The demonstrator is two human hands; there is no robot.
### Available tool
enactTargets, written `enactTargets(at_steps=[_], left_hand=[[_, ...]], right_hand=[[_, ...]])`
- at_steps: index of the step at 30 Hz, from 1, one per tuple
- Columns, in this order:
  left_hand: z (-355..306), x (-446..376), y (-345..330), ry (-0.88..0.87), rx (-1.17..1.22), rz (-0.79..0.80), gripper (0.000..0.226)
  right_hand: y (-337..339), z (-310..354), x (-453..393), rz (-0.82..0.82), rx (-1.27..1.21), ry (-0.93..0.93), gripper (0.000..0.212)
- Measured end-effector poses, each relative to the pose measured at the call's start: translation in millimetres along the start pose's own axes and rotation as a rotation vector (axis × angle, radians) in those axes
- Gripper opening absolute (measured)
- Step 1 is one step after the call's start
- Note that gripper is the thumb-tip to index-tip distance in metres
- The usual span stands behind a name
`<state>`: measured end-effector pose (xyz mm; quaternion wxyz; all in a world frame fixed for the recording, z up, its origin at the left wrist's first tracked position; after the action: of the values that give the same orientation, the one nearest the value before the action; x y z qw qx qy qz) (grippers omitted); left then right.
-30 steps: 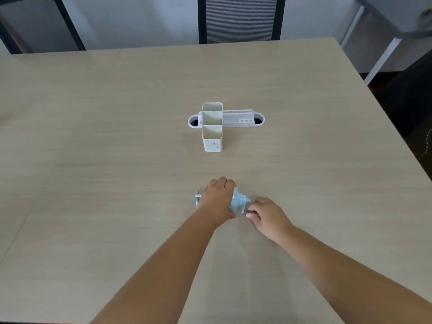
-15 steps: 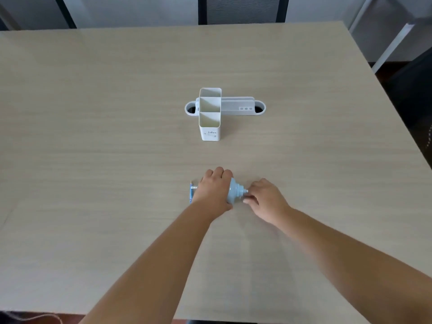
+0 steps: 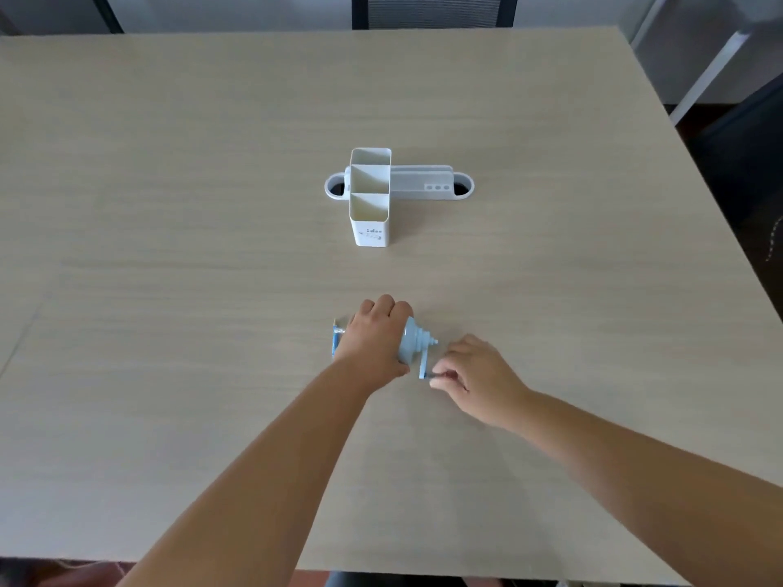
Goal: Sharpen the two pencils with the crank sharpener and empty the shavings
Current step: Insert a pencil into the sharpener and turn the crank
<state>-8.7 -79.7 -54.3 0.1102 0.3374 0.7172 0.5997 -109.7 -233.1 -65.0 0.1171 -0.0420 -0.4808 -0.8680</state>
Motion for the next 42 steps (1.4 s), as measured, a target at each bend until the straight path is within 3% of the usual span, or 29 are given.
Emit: enactTargets(at_steps=[3,5,8,11,14,17,20,23,26,29,32,34,37,40,42], left_hand=[[-1,0,3,-0.009,-0.004,0.004,0.070],[-1,0,2,-0.017,-0.024,0.008,0.070],[-2,1,1,0.010,-0.012,-0.010,0.070],[-3,0,-2,0.024,0.003,-0.011,0.068],[-3,0,-2,0.009,-0.008,-0.020,0.068],[-1,0,-1,-0.001,-0.006,-0.014,0.069],[-2,1,0,0.029,0.023,-0.022,0.066],[-3,1,0,0.034,0.028,-0.022,0.064],[-3,1,2,0.012,-0.001,-0.019,0.065],[-3,1,4,0.002,-0.011,-0.002,0.067],[-4,2,5,0.026,0.008,-0.015,0.066],[-4,2,4,0.034,0.026,-0.016,0.065],[-4,1,3,0.009,0.002,-0.010,0.066],[-4,0,5,-0.007,-0.016,0.003,0.069],[-4,2,5,0.006,-0.014,-0.006,0.070]], right_hand=[[31,3,-11,-0.129,-0.069,0.098,0.021],[42,-9,-38,-0.272,-0.059,-0.009,0.017],[18,-20,-55,-0.137,0.032,-0.162,0.017],[-6,-8,-14,-0.026,0.019,-0.052,0.020],[20,1,-3,-0.113,-0.117,0.063,0.018],[43,-10,-48,-0.256,-0.072,-0.060,0.015],[16,-20,-57,-0.076,0.029,-0.160,0.014],[3,-7,-13,0.026,0.014,-0.032,0.019],[35,7,-7,-0.090,-0.108,0.116,0.019],[47,-7,-46,-0.277,-0.034,-0.042,0.015],[17,-20,-57,-0.083,0.114,-0.153,0.019],[3,-13,-30,-0.012,0.141,-0.029,0.028],[20,-2,-2,-0.097,-0.035,0.139,0.026],[42,-12,-44,-0.298,0.010,-0.029,0.020],[30,-19,-61,-0.206,0.098,-0.132,0.019]])
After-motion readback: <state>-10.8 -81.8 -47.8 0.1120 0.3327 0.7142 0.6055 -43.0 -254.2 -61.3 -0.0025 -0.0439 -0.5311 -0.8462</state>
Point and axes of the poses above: each hand's wrist, its own x-axis away from the middle knuckle, its own y-axis out of the back of the hand, z = x × y, the point moved 1 cm from there along -x, towards the middle knuckle, and after that the axes turned 3 degrees about z, right-handed, at the moved point
